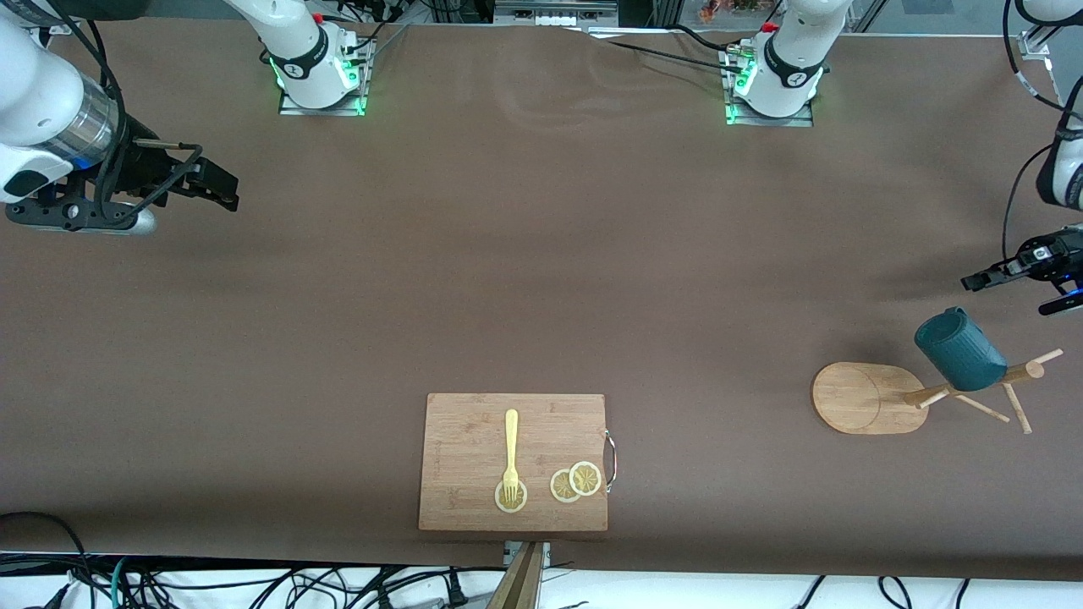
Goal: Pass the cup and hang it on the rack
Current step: 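Open the left gripper and release the mug on the peg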
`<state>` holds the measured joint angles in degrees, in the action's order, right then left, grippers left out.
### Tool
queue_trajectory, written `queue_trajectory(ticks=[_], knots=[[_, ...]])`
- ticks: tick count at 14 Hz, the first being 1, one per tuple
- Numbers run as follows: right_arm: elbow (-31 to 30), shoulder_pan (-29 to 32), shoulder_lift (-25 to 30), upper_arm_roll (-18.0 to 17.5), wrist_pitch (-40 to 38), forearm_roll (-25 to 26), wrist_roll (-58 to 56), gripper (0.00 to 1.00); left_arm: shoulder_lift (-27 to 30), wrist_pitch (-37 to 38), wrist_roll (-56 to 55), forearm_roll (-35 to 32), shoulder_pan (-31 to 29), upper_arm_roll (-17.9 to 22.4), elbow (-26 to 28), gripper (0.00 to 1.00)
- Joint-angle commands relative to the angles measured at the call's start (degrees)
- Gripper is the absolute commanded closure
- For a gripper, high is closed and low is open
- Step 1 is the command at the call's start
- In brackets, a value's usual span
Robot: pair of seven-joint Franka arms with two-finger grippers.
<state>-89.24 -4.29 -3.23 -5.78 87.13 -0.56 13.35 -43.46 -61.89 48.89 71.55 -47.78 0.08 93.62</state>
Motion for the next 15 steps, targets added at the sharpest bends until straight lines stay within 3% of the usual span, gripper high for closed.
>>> queue_trajectory(ticks=[1,5,7,11,15], knots=[[1.00,0.33,-0.11,-0.11,-1.08,-0.23,-0.70,0.01,6.70,0.37,-0.02,-8.06,-0.82,0.19,0.51,0.00],[1.00,0.33,-0.11,-0.11,-1.00,-0.23,-0.70,0.01,15.40,-0.77,-1.34,-20.02,-0.04,0.10,0.25,0.00],[1.00,0.33,-0.11,-0.11,-1.00,-0.23,-0.70,0.00,20.23,-5.14,-1.34,-27.13,1.89,-0.60,-1.24,0.00],[1.00,0.33,-0.11,-0.20,-1.00,-0.32,-0.70,0.00,28.33,-13.14,-1.43,-40.23,12.42,-0.69,-1.69,0.00],[1.17,0.33,-0.11,-0.11,-1.08,-0.32,-0.61,0.00,30.80,-18.96,-2.04,-51.66,22.35,-0.61,-3.43,0.00]])
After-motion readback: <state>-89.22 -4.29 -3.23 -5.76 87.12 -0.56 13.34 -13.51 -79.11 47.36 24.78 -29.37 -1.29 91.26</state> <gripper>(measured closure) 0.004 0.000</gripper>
